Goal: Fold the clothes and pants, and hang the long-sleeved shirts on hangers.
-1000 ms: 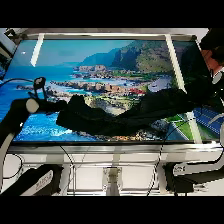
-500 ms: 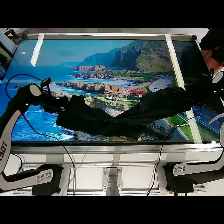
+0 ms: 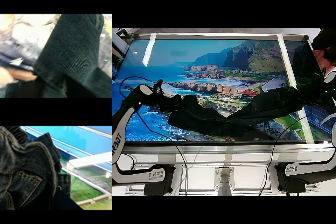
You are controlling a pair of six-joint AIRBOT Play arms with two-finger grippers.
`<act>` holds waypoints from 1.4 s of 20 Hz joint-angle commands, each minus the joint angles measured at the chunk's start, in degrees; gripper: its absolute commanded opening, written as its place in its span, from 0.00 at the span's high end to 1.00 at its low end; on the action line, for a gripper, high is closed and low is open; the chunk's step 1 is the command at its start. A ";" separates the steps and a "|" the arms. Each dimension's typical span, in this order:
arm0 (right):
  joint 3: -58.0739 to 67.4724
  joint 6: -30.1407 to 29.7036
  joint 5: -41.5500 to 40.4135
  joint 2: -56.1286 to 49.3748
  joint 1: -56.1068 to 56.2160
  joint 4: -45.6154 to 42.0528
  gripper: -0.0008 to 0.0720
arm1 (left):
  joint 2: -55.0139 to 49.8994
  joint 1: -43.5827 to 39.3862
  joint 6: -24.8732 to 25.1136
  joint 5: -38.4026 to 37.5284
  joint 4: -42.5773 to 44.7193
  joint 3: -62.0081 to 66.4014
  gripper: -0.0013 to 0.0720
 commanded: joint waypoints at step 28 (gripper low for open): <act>-7.85 -4.24 20.13 7.06 -6.23 -5.11 0.96 | 51.23 21.79 8.76 -42.49 26.10 -24.44 0.62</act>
